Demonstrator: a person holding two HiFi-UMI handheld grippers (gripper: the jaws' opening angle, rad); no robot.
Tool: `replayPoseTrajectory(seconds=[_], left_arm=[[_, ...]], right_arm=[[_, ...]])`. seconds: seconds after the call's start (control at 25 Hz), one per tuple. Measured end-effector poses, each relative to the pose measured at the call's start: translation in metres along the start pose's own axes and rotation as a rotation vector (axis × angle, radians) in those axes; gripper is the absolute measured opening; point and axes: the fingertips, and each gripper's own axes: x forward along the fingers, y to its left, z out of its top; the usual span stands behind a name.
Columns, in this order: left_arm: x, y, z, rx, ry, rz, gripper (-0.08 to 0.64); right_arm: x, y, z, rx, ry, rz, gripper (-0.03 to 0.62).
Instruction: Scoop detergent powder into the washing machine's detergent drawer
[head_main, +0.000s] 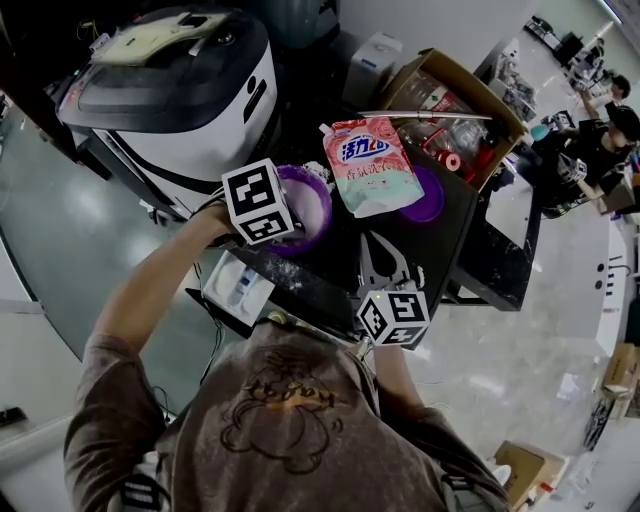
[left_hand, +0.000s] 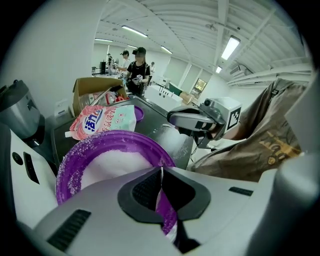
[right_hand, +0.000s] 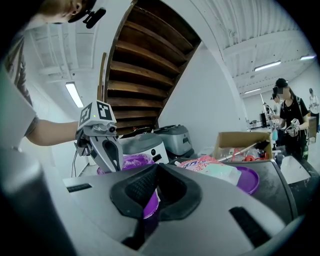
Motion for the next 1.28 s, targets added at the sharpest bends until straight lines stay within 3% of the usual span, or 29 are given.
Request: replayPoseTrajectory(seconds=[0.24,0.48,0.88,1.28], left_arm=[[-0.014,-0.008,-0.002,-0.04,-0.032,-0.056,0.023],[-0.034,-0.007,0.004,-0.1,-0.152,-0.088,0.023],[-0.057,0.003,-0.002,-0.272,-0.348,-0.053,0.023],[-0.095,0.017,-0.005,-0.435,-0.629,0.0,0.023]], right_arm=[[0.001,0.004,0.002,-0.006,-0.003,0.013,0.002],[0.001,0.007,0.002,-0.005,-0.009,0.018,0.002],[0.005,0.02,0.006,-0.015,-0.01,0.061,0.002],[0.012,0.037,0.005,-0.036,0.004,0.113,0.002]])
